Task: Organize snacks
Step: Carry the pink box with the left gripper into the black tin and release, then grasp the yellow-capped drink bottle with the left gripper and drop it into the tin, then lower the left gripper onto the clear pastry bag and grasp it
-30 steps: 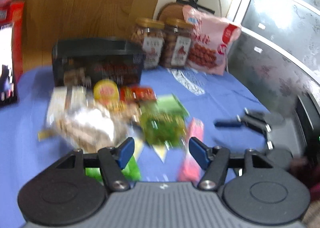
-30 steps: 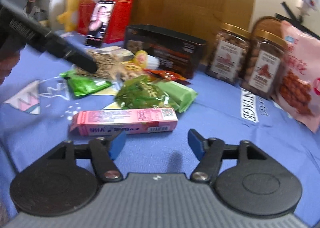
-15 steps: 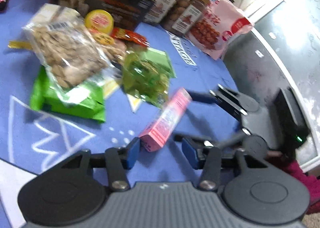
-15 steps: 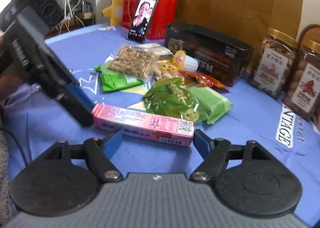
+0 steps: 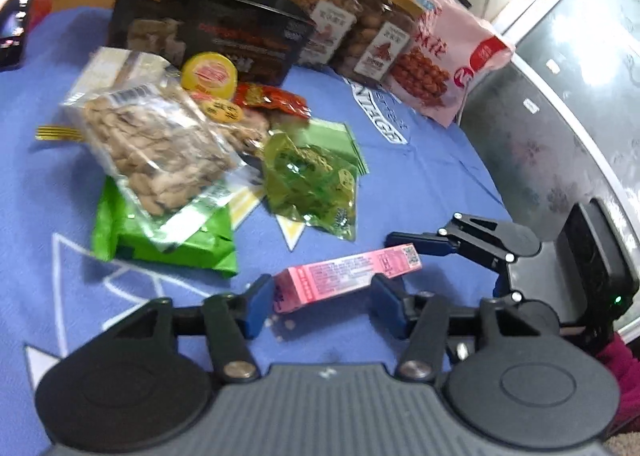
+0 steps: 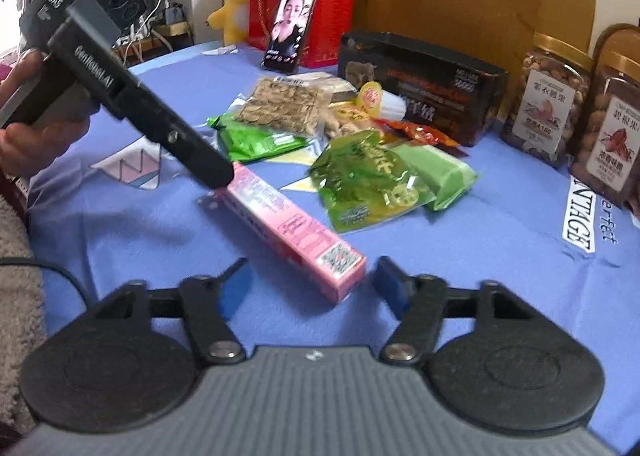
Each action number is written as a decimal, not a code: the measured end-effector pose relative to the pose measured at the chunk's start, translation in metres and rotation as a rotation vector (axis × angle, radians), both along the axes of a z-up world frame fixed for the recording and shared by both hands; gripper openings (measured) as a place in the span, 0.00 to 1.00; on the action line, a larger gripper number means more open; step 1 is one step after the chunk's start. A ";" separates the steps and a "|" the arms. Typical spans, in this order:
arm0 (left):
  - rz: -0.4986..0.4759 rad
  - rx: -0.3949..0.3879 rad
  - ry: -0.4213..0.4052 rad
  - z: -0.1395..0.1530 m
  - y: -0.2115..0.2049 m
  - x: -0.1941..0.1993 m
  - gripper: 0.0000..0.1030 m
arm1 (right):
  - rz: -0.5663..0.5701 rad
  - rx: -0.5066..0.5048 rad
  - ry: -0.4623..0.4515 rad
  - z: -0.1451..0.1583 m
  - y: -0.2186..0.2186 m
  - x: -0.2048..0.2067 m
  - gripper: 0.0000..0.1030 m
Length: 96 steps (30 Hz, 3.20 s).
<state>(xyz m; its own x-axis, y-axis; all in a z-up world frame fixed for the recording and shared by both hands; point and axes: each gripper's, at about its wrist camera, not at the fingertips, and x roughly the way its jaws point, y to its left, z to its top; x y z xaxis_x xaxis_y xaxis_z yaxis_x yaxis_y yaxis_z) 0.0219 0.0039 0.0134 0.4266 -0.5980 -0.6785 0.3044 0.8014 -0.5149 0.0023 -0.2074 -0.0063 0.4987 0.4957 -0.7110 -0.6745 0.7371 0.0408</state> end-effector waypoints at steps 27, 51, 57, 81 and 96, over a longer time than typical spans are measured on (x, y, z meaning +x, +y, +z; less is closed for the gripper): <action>0.268 0.052 -0.282 0.054 0.078 0.201 0.44 | -0.238 -0.016 -0.274 0.026 0.082 0.218 0.51; 0.093 0.111 -0.176 0.021 0.021 0.133 0.45 | -0.313 0.242 0.079 0.002 0.060 0.146 0.27; 0.103 0.113 -0.370 0.063 0.013 0.117 0.45 | -0.310 0.232 -0.159 0.038 0.069 0.131 0.26; 0.377 -0.031 -0.175 0.034 0.144 0.121 0.69 | -0.336 0.490 0.295 0.008 0.052 0.179 0.46; 0.573 -0.097 -0.143 0.003 0.200 0.000 0.58 | 0.139 0.262 0.250 0.034 0.200 0.114 0.47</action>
